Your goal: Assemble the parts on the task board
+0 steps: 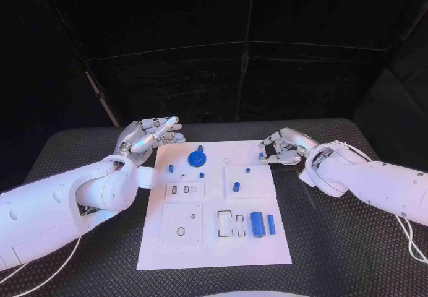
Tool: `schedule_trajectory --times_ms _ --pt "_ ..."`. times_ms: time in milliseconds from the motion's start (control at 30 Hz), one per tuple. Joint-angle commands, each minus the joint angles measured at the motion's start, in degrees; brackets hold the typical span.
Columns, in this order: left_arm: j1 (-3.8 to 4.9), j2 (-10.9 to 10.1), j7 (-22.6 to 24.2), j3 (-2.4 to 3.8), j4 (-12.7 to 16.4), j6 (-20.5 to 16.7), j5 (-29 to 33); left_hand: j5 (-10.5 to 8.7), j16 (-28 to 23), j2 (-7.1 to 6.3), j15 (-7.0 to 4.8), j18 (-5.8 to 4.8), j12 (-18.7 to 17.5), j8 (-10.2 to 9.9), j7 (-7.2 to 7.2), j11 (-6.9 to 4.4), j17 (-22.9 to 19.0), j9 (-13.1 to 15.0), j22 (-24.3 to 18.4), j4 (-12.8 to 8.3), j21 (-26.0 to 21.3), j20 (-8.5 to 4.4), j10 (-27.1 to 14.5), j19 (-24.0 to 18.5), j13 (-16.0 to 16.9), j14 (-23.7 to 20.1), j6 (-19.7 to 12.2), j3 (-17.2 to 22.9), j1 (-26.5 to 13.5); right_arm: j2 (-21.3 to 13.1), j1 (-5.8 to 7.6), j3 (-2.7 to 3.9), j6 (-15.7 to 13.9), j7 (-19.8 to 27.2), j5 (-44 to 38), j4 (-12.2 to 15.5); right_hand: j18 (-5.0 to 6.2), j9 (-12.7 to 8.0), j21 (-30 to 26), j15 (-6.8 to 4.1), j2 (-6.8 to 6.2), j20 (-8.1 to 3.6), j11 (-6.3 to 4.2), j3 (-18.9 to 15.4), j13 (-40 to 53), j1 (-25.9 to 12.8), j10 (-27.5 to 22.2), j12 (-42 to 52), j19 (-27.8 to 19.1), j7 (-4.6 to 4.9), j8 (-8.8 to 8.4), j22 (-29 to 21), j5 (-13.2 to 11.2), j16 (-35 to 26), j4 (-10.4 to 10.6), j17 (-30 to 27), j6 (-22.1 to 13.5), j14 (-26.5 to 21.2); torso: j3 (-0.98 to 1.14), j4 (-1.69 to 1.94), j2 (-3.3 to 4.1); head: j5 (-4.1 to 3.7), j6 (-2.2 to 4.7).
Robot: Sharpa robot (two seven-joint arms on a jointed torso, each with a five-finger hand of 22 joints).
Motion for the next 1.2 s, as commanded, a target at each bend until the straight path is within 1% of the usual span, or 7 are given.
schedule_trajectory --times_ms 33,233,333,467,567,1100,1200 --pt "0.05 0.13 0.29 0.07 -0.02 0.78 -0.05 -0.27 -0.3 0.44 -0.15 0.81 -0.05 -0.17 -0.04 -0.09 0.08 0.05 -0.1 -0.24 -0.34 -0.17 0.4 0.41 0.06 0.37 0.5 0.0 0.2 0.44 0.0 0.05 0.39 1.13 1.06 -1.01 -0.56 -0.05 -0.1 0.14 0.26 -0.08 0.12 -0.02 -0.03 0.48 -0.16 -0.34 -0.27 0.08 -0.26 0.0 0.22 -0.08 -0.4 6.67 -0.19 4.35 -0.08 0.01 0.02 0.0 -0.07" --pt "0.04 0.2 0.28 0.07 -0.09 0.81 -0.05 -0.27 -0.3 0.44 -0.15 0.81 -0.05 -0.17 -0.04 -0.09 0.08 0.05 -0.1 -0.24 -0.34 -0.17 0.4 0.41 0.06 0.37 0.5 0.0 0.2 1.44 -0.09 0.05 0.52 0.64 1.06 -2.73 -0.58 -0.07 -0.07 0.16 0.4 -0.06 0.16 -0.04 0.12 0.61 -0.1 -0.23 -0.21 0.14 -0.32 0.09 0.32 -0.04 -0.51 6.79 -0.34 4.37 -0.12 0.01 0.0 -0.03 -0.23" --pt "0.04 0.23 0.25 0.07 -0.1 0.81 -0.05 -0.27 -0.3 0.44 -0.15 0.81 -0.05 -0.17 -0.04 -0.09 0.08 0.05 -0.1 -0.24 -0.34 -0.17 0.4 0.41 0.06 0.37 0.5 0.0 0.2 2.02 -0.11 0.05 1.2 0.25 0.88 -3.64 -0.57 -0.04 -0.09 0.2 0.7 -0.04 0.19 0.01 0.15 0.86 -0.1 -0.21 -0.24 0.17 -0.25 0.05 0.41 -0.05 -0.71 6.78 -0.3 4.37 -0.09 0.02 0.01 0.01 -0.36" --pt "0.04 0.25 0.24 0.07 -0.11 0.82 -0.05 -0.27 -0.3 0.44 -0.15 0.81 -0.05 -0.17 -0.04 -0.09 0.08 0.05 -0.1 -0.24 -0.34 -0.17 0.4 0.41 0.06 0.37 0.5 0.0 0.2 2.52 -0.12 0.05 1.89 -0.15 0.41 -4.3 -0.57 0.04 -0.08 0.21 1.01 -0.02 0.18 0.02 0.25 1.06 -0.06 -0.12 -0.22 0.14 -0.06 0.08 0.45 -0.04 -0.93 6.8 0.04 4.37 -0.12 0.06 0.0 -0.04 -0.46" --pt "0.04 0.25 0.23 0.07 -0.11 0.81 -0.05 -0.26 -0.35 0.45 -0.15 0.8 -0.08 -0.2 -0.05 -0.1 0.11 0.05 -0.12 -0.27 -0.36 -0.17 0.44 0.42 0.05 0.39 0.54 -0.02 0.2 2.75 -0.12 0.05 2.2 -0.33 0.05 -4.6 -0.57 0.1 -0.07 0.2 1.19 -0.01 0.15 0.02 0.34 1.17 -0.01 -0.04 -0.22 0.11 0.07 0.09 0.45 -0.03 -1.07 6.84 0.31 4.38 -0.07 0.05 0.01 0.0 -0.56" --pt "0.03 0.33 0.19 0.07 -0.22 0.8 -0.05 -0.26 -0.38 0.46 -0.15 0.8 -0.1 -0.22 -0.06 -0.1 0.12 0.04 -0.13 -0.31 -0.37 -0.18 0.46 0.43 0.04 0.39 0.55 -0.03 0.22 3.16 -0.17 0.05 3.16 -0.74 -0.73 -5.31 -0.58 0.45 -0.03 -0.11 2.05 -0.22 -0.26 -0.32 0.94 1.21 0.36 0.46 -0.13 -0.39 1.25 0.22 0.38 -0.02 -1.83 6.95 2.88 4.41 -0.06 0.02 -0.02 -0.11 -0.89" --pt "0.03 0.35 0.19 0.07 -0.25 0.81 -0.05 -0.26 -0.38 0.46 -0.15 0.8 -0.1 -0.22 -0.06 -0.1 0.12 0.04 -0.13 -0.31 -0.37 -0.18 0.46 0.43 0.04 0.39 0.55 -0.03 0.22 3.19 -0.21 0.05 3.21 -0.75 -0.78 -5.33 -0.58 0.49 -0.02 -0.19 2.2 -0.29 -0.35 -0.39 1.04 1.14 0.43 0.55 -0.11 -0.49 1.46 0.24 0.38 0.0 -1.92 7.01 3.35 4.42 -0.08 0.02 -0.03 -0.16 -0.98"
